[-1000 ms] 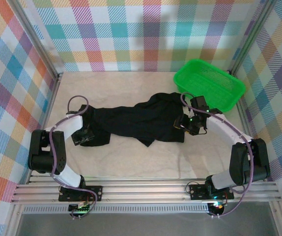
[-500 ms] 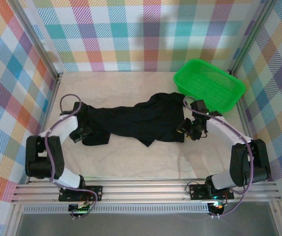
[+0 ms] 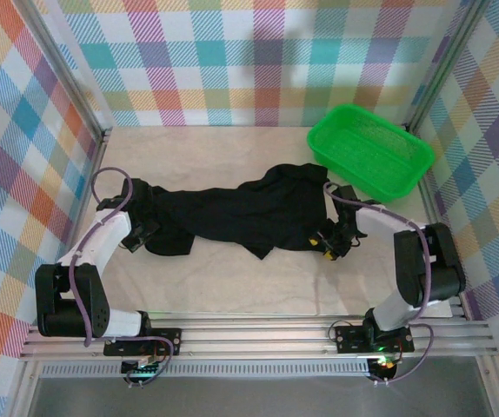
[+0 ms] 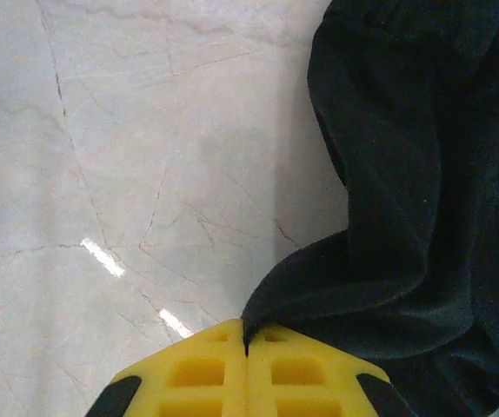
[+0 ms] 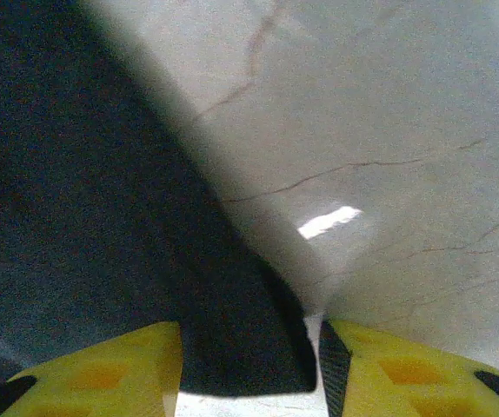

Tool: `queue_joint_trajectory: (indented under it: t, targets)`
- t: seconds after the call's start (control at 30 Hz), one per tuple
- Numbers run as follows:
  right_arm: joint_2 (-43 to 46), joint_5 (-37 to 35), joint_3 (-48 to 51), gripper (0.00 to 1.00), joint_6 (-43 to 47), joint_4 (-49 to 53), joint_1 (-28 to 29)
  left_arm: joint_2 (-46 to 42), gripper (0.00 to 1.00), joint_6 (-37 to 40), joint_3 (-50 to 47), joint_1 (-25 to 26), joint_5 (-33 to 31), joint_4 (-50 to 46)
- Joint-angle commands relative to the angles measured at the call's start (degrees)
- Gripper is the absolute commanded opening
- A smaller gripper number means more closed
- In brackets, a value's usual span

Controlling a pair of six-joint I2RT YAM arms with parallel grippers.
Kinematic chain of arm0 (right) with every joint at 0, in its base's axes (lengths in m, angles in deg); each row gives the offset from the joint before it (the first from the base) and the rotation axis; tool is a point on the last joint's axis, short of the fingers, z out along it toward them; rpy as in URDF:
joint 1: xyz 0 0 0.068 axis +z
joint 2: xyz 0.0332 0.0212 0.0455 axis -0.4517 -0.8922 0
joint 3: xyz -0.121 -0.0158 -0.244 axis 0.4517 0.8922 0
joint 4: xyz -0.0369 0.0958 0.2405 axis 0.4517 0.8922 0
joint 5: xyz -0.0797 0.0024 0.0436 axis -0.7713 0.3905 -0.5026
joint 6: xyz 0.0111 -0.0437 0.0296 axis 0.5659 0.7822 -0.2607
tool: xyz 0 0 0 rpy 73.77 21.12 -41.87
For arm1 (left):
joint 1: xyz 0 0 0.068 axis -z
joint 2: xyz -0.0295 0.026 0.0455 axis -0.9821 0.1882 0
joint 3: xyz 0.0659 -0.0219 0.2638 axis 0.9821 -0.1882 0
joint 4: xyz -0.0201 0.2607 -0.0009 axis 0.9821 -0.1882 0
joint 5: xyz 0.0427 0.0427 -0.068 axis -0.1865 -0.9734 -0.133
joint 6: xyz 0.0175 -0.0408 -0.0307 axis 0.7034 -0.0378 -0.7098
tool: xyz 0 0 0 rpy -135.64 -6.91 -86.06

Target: Fold and stack the t-shirts

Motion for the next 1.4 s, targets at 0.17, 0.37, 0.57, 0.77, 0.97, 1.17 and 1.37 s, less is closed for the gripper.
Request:
queue_joint_trajectory:
  t: [0.17, 0.37, 0.57, 0.77, 0.97, 1.17, 1.37]
  targets:
    - [-2.4, 2.8, 0.2, 0.28, -10.0, -4.7, 0.0, -3.0, 0.00, -1.0, 1.8, -0.6, 1.9, -2.0]
    - [-2.0, -2.7, -10.6, 0.00, -2.6, -3.5, 0.1, -4.3, 0.00, -1.4, 4.9, -0.6, 4.6, -1.8]
    - [0.9, -4.6, -30.6, 0.00, 10.6, -0.3, -0.2, -2.8, 0.00, -5.1, 19.2, -1.5, 8.9, -0.2]
    - [2.4, -1.4, -46.6, 0.00, 16.9, -3.0, -2.3, 1.3, 0.00, -9.9, 40.5, -3.7, 10.7, 2.2]
    - [8.6, 4.8, -50.7, 0.00, 18.6, -10.8, -4.3, -2.2, 0.00, -13.6, 51.0, -4.4, 7.0, 6.0]
    - [20.0, 5.0, -48.5, 0.00, 19.2, -13.6, -5.2, -11.6, 0.00, -14.7, 52.2, -4.5, 1.2, 12.0]
    - [27.7, 4.5, -47.8, 0.00, 18.3, -14.9, -5.8, -12.8, 0.00, -13.1, 62.0, -4.5, -1.6, 11.0]
